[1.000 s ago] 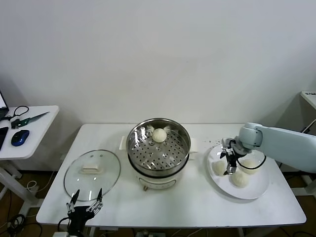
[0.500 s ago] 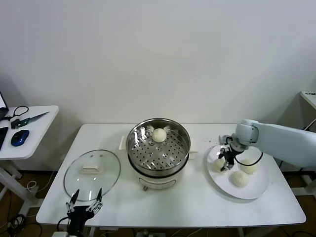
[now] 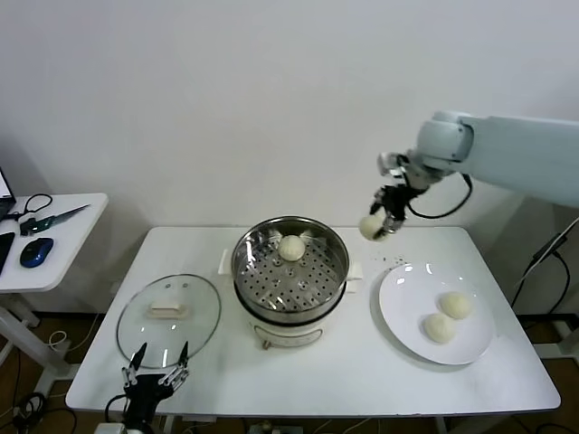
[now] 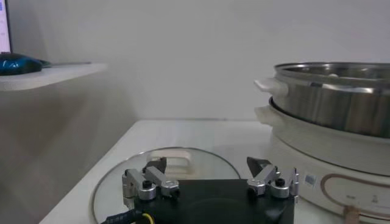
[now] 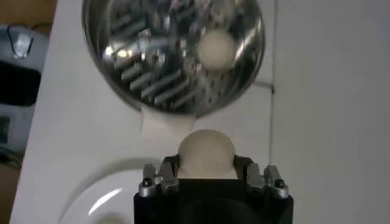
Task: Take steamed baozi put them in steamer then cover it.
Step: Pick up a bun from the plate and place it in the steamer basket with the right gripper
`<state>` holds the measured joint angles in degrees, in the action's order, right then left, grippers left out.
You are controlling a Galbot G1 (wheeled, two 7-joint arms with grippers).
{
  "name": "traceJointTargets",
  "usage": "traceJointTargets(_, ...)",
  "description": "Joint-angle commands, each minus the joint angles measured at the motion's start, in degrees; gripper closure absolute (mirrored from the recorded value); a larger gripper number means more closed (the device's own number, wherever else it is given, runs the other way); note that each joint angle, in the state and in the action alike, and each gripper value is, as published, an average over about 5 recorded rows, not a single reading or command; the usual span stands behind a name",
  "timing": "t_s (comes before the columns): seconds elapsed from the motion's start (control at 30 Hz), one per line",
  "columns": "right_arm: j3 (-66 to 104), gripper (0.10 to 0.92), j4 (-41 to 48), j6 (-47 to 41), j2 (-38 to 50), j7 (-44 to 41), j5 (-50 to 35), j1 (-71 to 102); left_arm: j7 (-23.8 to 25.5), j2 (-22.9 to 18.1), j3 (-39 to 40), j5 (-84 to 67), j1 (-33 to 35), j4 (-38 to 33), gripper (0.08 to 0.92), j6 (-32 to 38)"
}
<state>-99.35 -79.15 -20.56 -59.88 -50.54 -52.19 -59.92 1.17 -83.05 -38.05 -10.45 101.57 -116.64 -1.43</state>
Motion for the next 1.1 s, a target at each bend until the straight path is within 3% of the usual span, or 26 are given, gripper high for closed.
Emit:
traceJointTargets(0.03,4.72,0.414,-4.40,-7.91,-16.91,9.45,-12.14,0.62,0.00,-0.03,0.15,-0.02,0.33,-0.68,0.177,0.08)
traceJointTargets(0.27,4.35,0.414,0.72,-10.19,-23.16,13.83,-9.08,12.10,-0.02,-0.25,-0.29,-0.06,0.60,-0.88,0.177,0.31)
traceJointTargets(0.73,4.84,0.410,13.37,-10.86,-26.67,15.87,-1.87,23.83,-0.09,-0.47,-0.67,-0.14,0.70,-0.84,0.177,0.42)
traceJointTargets(1.0,5.22,0.400,14.65,-9.68,-26.48,15.34,-0.88,23.62,-0.17,-0.39,-0.71,-0.14,0.61,-0.79,0.177,0.43)
traceJointTargets(1.1,5.57,0.349,13.08,-8.29,-25.22,13.76,-0.95,21.46,-0.18,-0.44,-0.69,-0.10,0.58,-0.95,0.177,0.35)
